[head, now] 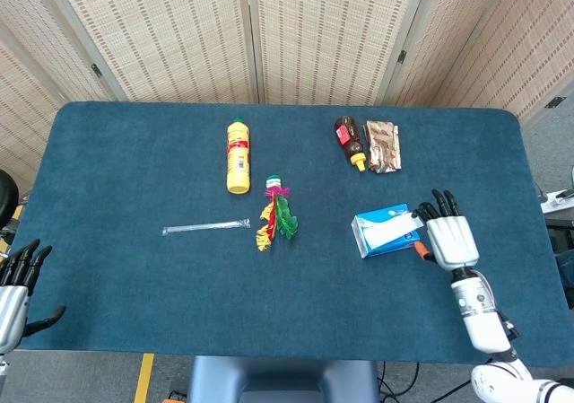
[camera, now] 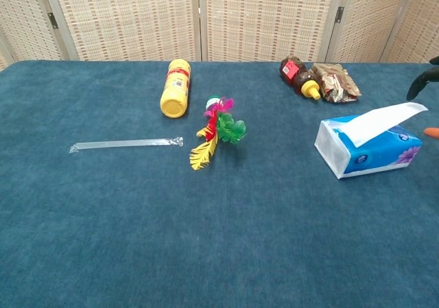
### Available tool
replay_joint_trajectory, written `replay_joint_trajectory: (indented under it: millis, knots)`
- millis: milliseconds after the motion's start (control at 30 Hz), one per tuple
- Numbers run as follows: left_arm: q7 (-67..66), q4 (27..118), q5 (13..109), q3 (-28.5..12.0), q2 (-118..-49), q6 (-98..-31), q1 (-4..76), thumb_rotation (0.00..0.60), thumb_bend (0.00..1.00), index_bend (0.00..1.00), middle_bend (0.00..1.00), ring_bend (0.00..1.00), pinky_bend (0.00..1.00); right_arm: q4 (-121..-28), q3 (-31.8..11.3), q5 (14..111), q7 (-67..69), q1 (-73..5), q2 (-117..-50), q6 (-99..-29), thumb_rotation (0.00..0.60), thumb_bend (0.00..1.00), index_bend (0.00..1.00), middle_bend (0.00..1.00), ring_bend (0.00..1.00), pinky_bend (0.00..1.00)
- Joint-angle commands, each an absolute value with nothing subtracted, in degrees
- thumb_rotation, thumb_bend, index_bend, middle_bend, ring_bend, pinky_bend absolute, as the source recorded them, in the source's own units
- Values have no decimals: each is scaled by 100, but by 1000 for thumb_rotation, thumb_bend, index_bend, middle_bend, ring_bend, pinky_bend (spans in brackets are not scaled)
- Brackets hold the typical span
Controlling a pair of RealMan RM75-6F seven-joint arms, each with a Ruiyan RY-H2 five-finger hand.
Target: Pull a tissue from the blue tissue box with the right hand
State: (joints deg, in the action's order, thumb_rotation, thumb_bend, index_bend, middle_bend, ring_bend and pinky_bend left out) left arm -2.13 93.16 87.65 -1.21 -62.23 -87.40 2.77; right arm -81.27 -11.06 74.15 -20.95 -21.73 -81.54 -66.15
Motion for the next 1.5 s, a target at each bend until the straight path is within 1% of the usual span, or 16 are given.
replay_joint_trajectory:
  millis: [33, 133, 200, 333, 367, 500, 667, 767, 1000, 1067, 1200, 1333, 1400, 1500]
  knots:
    - [-186, 9310, 8780, -115, -6215, -8741, 278, 600, 248, 0, 0, 0, 131, -7913, -1184, 7298, -2291, -2346, -8388, -6534, 600, 211, 370, 271, 0, 0]
    - [-161, 9307, 8812, -103, -6212, -8747, 278, 600, 248, 0, 0, 0, 130, -7726, -1209, 7217, -2429, -2470, -8584, -6491, 600, 223, 403, 300, 0, 0]
    - [-133, 9309, 8829, -96, -6203, -8755, 275, 600, 248, 0, 0, 0, 130, -7621, -1225, 7146, -2491, -2539, -8696, -6455, 600, 250, 430, 320, 0, 0]
    - [-92, 9307, 8871, -88, -6197, -8787, 269, 600, 248, 0, 0, 0, 131, -7405, -1210, 7145, -2533, -2610, -8877, -6515, 600, 409, 528, 401, 24, 0]
    - [-86, 9307, 8886, -83, -6196, -8792, 267, 600, 248, 0, 0, 0, 131, -7361, -1205, 7149, -2527, -2615, -8910, -6540, 600, 425, 544, 415, 35, 0]
    - [-57, 9300, 8931, -68, -6195, -8815, 262, 600, 248, 0, 0, 0, 131, -7198, -1172, 7202, -2470, -2619, -9019, -6669, 600, 458, 587, 454, 66, 0]
    - [-37, 9307, 8945, -63, -6189, -8829, 257, 600, 249, 0, 0, 0, 132, -7247, -1123, 7377, -2282, -2591, -8986, -6857, 600, 498, 595, 464, 76, 0]
    - [-29, 9312, 8951, -60, -6183, -8836, 252, 600, 249, 0, 0, 0, 132, -7564, -1102, 7619, -2107, -2543, -8813, -7107, 600, 498, 600, 466, 79, 0]
    - [-47, 9326, 8961, -56, -6177, -8857, 241, 600, 248, 0, 0, 0, 132, -9196, -1030, 8592, -2003, -2239, -7848, -8149, 600, 499, 606, 467, 79, 0]
    - [-54, 9332, 8966, -55, -6174, -8866, 237, 600, 249, 0, 0, 0, 132, -9719, -950, 8972, -1981, -2085, -7519, -8497, 600, 499, 606, 467, 80, 0]
    - [-67, 9351, 8983, -45, -6163, -8872, 232, 600, 250, 0, 0, 0, 132, -10416, -680, 9711, -1914, -1720, -7015, -9124, 600, 499, 606, 467, 79, 0]
    - [-87, 9358, 9010, -40, -6164, -8903, 220, 600, 249, 0, 0, 0, 132, -10562, -291, 10249, -1786, -1330, -6765, -9540, 600, 498, 606, 462, 80, 0]
    - [-97, 9359, 9014, -36, -6166, -8909, 215, 600, 249, 0, 0, 0, 132, -10408, -86, 10405, -1643, -1123, -6752, -9711, 600, 498, 606, 459, 79, 0]
    - [-81, 9365, 9025, -22, -6162, -8889, 219, 600, 248, 0, 0, 0, 132, -9990, 134, 10381, -1327, -886, -6854, -9812, 600, 498, 606, 451, 80, 0]
